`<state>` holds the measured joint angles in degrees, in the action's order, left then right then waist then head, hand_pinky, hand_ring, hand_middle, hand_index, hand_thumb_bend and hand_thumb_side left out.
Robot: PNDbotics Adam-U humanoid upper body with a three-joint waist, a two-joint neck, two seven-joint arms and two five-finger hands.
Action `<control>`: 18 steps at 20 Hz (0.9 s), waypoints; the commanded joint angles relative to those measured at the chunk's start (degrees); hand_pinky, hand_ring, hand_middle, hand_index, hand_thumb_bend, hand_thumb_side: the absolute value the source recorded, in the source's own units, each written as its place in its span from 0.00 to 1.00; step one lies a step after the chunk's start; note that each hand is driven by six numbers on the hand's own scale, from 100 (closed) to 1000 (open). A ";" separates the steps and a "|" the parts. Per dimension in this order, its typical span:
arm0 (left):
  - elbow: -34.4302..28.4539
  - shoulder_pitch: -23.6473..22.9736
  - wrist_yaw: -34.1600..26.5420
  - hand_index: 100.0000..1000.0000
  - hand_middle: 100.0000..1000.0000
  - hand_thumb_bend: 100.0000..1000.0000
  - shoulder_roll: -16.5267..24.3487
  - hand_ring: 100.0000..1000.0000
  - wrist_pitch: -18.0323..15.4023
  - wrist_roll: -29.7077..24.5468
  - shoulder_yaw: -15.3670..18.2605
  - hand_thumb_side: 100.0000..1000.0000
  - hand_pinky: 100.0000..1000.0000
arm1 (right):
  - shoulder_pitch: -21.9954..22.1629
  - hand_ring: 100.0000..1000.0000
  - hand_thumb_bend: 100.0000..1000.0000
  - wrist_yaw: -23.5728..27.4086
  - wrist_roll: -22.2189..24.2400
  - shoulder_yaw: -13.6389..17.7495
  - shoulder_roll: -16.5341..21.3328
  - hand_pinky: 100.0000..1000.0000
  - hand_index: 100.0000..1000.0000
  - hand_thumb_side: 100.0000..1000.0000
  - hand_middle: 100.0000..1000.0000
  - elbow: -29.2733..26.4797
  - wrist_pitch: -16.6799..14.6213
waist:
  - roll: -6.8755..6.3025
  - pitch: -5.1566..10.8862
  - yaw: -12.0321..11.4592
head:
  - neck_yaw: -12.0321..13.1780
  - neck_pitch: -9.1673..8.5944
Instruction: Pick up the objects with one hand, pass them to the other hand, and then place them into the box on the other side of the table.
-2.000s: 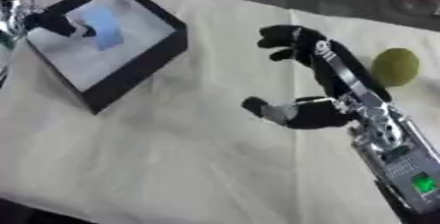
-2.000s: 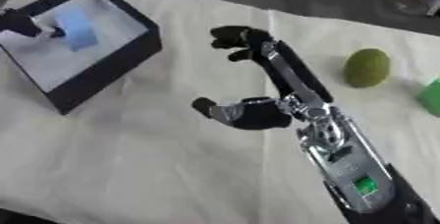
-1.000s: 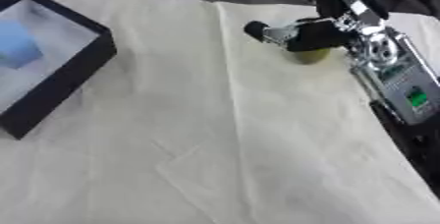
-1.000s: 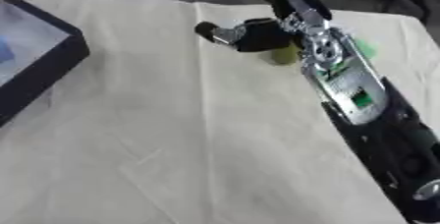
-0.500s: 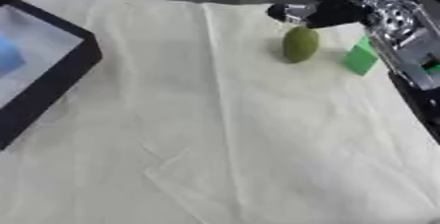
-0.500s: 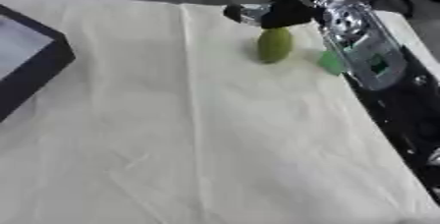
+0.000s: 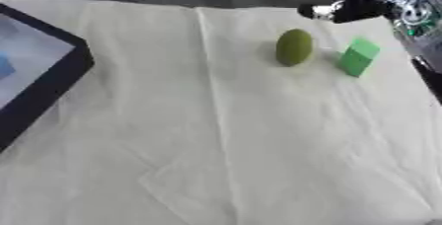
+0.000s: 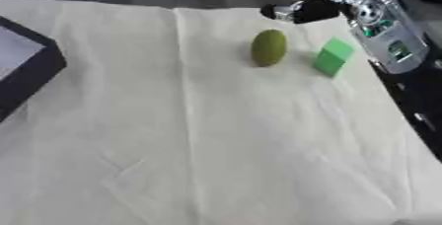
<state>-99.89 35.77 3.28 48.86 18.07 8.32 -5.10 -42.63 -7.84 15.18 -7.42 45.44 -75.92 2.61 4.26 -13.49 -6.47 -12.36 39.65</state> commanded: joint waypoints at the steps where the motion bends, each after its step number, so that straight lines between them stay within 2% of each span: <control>1: -1.23 0.49 -0.31 0.71 0.53 0.49 2.42 0.57 -0.06 0.47 1.19 0.22 0.71 | -2.63 0.90 0.56 -4.12 5.82 1.87 3.91 0.83 0.86 0.38 0.81 5.20 -4.12 | -0.43 0.71 -0.13 | -0.61 -0.51; 6: -1.57 0.23 -0.13 0.71 0.53 0.49 2.63 0.57 0.07 0.58 1.20 0.22 0.71 | -5.32 0.92 0.56 -8.01 11.33 3.74 5.32 0.84 0.87 0.39 0.83 13.24 -9.21 | -0.66 0.15 -0.81 | -0.95 -0.71; 7: -1.59 0.23 -0.07 0.71 0.53 0.49 2.65 0.57 0.12 0.62 1.22 0.22 0.71 | -5.69 0.92 0.50 -8.61 11.83 4.08 5.57 0.85 0.87 0.38 0.83 14.40 -9.97 | -0.68 0.02 -0.98 | -1.04 -0.77; 8: -1.63 0.22 -0.03 0.71 0.53 0.49 2.67 0.57 0.15 0.65 1.22 0.22 0.71 | -6.01 0.92 0.55 -9.32 12.14 4.39 5.86 0.85 0.87 0.40 0.83 15.43 -10.63 | -0.70 -0.11 -1.16 | -1.18 -0.84; 18: -2.11 0.16 0.19 0.71 0.53 0.49 2.78 0.57 0.35 0.75 1.32 0.22 0.71 | -7.63 0.92 0.55 -18.91 11.41 6.54 7.16 0.86 0.88 0.43 0.84 22.98 -13.50 | -0.66 -1.16 -2.23 | -2.21 -1.64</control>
<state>-101.10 35.33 3.16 49.36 18.41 8.89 -4.89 -49.03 -25.33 26.87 -1.78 49.43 -53.24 -10.52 3.88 -15.58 -8.71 -14.29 38.73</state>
